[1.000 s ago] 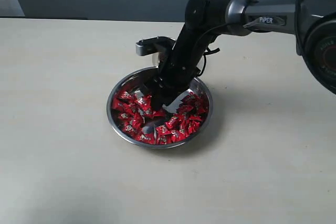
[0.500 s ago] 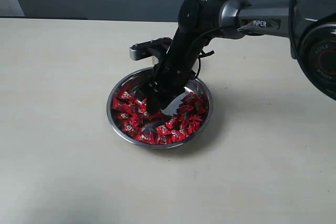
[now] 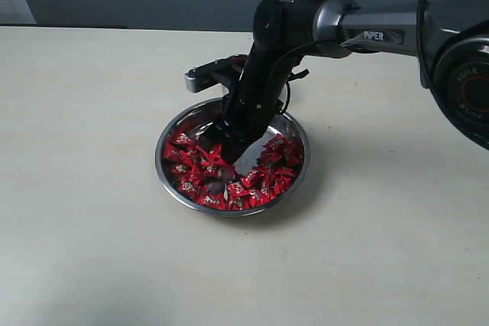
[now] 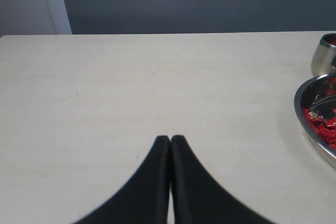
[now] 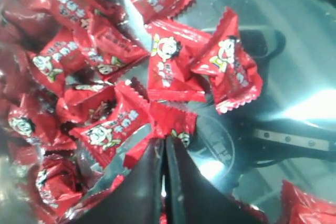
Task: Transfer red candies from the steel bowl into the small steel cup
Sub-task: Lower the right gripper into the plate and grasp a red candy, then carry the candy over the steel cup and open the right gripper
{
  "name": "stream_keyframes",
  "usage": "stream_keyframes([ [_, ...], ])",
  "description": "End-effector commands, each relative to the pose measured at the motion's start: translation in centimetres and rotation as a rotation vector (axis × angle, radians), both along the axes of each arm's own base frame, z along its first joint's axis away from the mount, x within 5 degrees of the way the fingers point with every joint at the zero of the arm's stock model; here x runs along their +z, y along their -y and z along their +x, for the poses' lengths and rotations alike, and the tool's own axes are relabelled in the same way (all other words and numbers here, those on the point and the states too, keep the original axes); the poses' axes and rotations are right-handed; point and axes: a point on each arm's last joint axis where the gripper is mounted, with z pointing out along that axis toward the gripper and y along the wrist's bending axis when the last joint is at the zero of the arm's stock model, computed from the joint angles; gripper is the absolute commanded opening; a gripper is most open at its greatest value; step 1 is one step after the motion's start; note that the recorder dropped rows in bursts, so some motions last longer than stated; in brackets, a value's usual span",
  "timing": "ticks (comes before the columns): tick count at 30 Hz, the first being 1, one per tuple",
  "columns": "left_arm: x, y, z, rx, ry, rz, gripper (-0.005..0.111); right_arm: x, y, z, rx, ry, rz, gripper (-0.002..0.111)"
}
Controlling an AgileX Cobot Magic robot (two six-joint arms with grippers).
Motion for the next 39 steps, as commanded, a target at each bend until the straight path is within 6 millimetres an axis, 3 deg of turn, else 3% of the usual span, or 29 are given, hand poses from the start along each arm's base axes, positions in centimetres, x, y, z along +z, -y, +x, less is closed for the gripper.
stream_keyframes([
  [1, 0.0, 0.0, 0.0, -0.005, 0.008, 0.004, 0.000, 0.0, 0.2, 0.3, 0.020, 0.041, -0.028, -0.001],
  [8, 0.0, 0.0, 0.0, -0.005, 0.008, 0.004, 0.000, 0.8, 0.4, 0.5, 0.030, 0.084, -0.036, -0.001],
  [17, 0.0, 0.0, 0.0, -0.005, 0.008, 0.004, 0.000, 6.4, 0.4, 1.9, -0.005, 0.378, 0.049, -0.001],
  [22, 0.0, 0.0, 0.0, -0.005, 0.008, 0.004, 0.000, 8.3, 0.8, 2.8, -0.067, 0.528, 0.052, -0.001],
  [33, 0.0, 0.0, 0.0, -0.005, 0.008, 0.004, 0.000, 9.6, 2.4, 5.4, -0.207, 0.718, 0.093, -0.001],
  [39, 0.0, 0.0, 0.0, -0.005, 0.008, 0.004, 0.000, 8.9, 3.7, 6.4, -0.241, 0.711, 0.077, -0.001],
])
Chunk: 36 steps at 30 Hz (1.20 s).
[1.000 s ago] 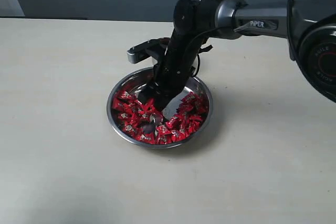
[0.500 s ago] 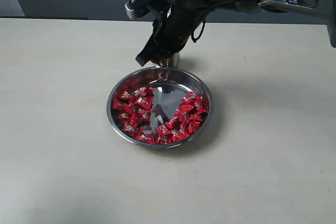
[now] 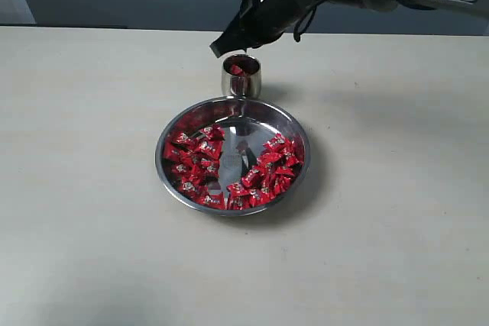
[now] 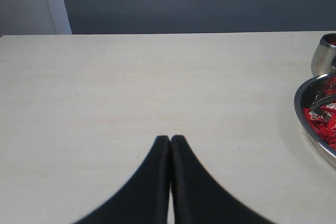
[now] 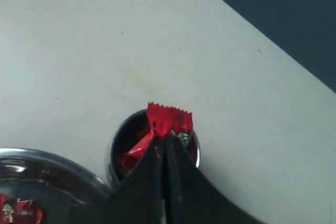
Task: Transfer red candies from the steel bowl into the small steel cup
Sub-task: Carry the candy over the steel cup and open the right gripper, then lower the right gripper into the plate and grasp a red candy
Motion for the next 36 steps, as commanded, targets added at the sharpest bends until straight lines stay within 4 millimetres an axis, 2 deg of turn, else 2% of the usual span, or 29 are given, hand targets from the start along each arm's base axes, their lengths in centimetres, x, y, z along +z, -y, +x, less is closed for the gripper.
stream_keyframes([
  [1, 0.0, 0.0, 0.0, -0.005, 0.008, 0.004, 0.000, -0.4, 1.1, 0.8, -0.031, 0.007, 0.003, -0.001],
  [11, 0.0, 0.0, 0.0, -0.005, 0.008, 0.004, 0.000, -1.6, 1.0, 1.2, -0.047, -0.011, 0.027, 0.000],
  [13, 0.0, 0.0, 0.0, -0.005, 0.008, 0.004, 0.000, -1.6, 1.0, 1.2, -0.047, -0.011, 0.027, 0.006],
  [17, 0.0, 0.0, 0.0, -0.005, 0.008, 0.004, 0.000, -1.6, 1.0, 1.2, -0.047, -0.011, 0.027, 0.034],
  [18, 0.0, 0.0, 0.0, -0.005, 0.008, 0.004, 0.000, -1.6, 1.0, 1.2, -0.047, -0.017, 0.024, 0.037],
  [20, 0.0, 0.0, 0.0, -0.005, 0.008, 0.004, 0.000, -1.6, 1.1, 0.9, -0.049, -0.046, 0.017, 0.038],
  [23, 0.0, 0.0, 0.0, -0.005, 0.008, 0.004, 0.000, -1.2, 0.6, -0.7, -0.082, -0.242, 0.117, 0.038],
  [26, 0.0, 0.0, 0.0, -0.005, 0.008, 0.004, 0.000, -1.9, -0.2, -2.3, 0.026, -0.411, 0.136, 0.038],
  [30, 0.0, 0.0, 0.0, -0.005, 0.008, 0.004, 0.000, -3.8, -1.8, -3.0, 0.102, -0.432, 0.092, 0.038],
  [36, 0.0, 0.0, 0.0, -0.005, 0.008, 0.004, 0.000, -5.8, -2.4, -3.1, 0.110, -0.466, 0.079, 0.038],
])
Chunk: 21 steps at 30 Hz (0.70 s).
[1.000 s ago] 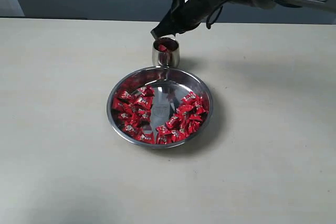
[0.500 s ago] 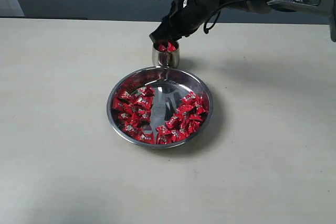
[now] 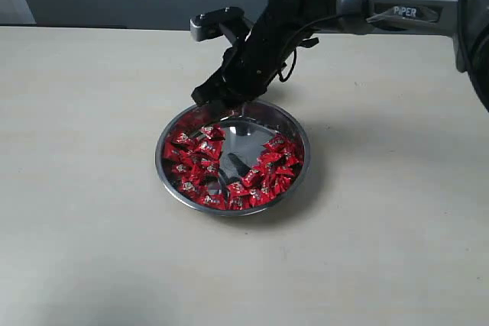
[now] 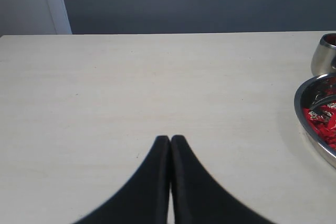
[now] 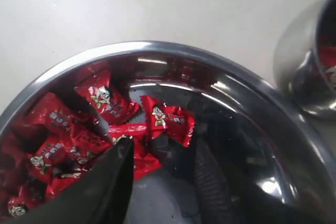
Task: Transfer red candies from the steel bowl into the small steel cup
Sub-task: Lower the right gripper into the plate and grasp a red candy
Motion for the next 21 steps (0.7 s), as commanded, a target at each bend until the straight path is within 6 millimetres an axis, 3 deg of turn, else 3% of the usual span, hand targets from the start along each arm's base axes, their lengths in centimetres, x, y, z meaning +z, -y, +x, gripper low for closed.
stream_keyframes([
  [1, -0.02, 0.03, -0.03, -0.005, 0.008, 0.003, 0.000, -1.02, -0.25, 0.03, 0.008, -0.011, -0.003, 0.038],
  [6, -0.02, 0.03, -0.03, -0.005, 0.008, 0.003, 0.000, -1.81, -0.35, 0.34, -0.005, -0.001, -0.001, 0.038],
  [21, -0.02, 0.03, -0.03, -0.005, 0.008, 0.003, 0.000, -1.67, -0.91, 0.38, 0.050, 0.065, 0.005, 0.038],
])
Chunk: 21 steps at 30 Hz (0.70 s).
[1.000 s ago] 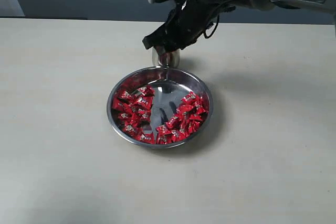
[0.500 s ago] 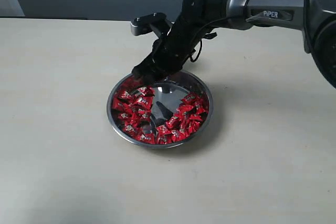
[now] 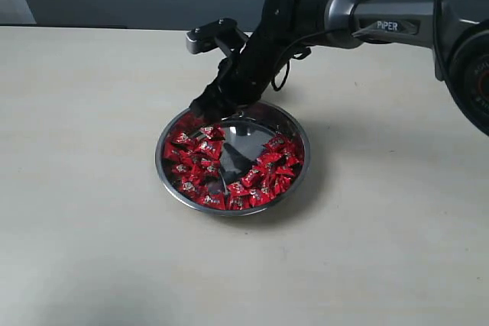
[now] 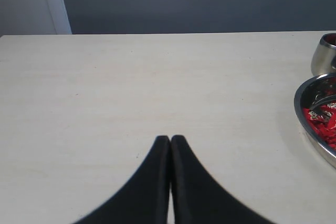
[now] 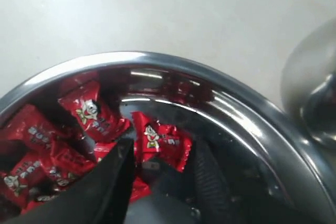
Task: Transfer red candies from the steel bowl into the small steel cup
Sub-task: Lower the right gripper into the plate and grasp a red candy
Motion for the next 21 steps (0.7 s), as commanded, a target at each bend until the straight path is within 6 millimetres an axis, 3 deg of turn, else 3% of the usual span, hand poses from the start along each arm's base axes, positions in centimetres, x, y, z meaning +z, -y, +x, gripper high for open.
stream_keyframes([
  [1, -0.02, 0.03, -0.03, -0.005, 0.008, 0.003, 0.000, 0.26, -0.13, 0.04, 0.011, 0.021, 0.006, 0.038],
  [9, -0.02, 0.03, -0.03, -0.005, 0.008, 0.003, 0.000, 0.31, -0.97, -0.60, 0.028, 0.001, 0.026, 0.039],
  [13, -0.02, 0.03, -0.03, -0.005, 0.008, 0.003, 0.000, 0.30, -1.02, -0.77, 0.013, -0.028, 0.035, 0.057],
  [21, -0.02, 0.03, -0.03, -0.005, 0.008, 0.003, 0.000, 0.33, -1.03, -0.65, -0.021, -0.032, 0.043, 0.052],
])
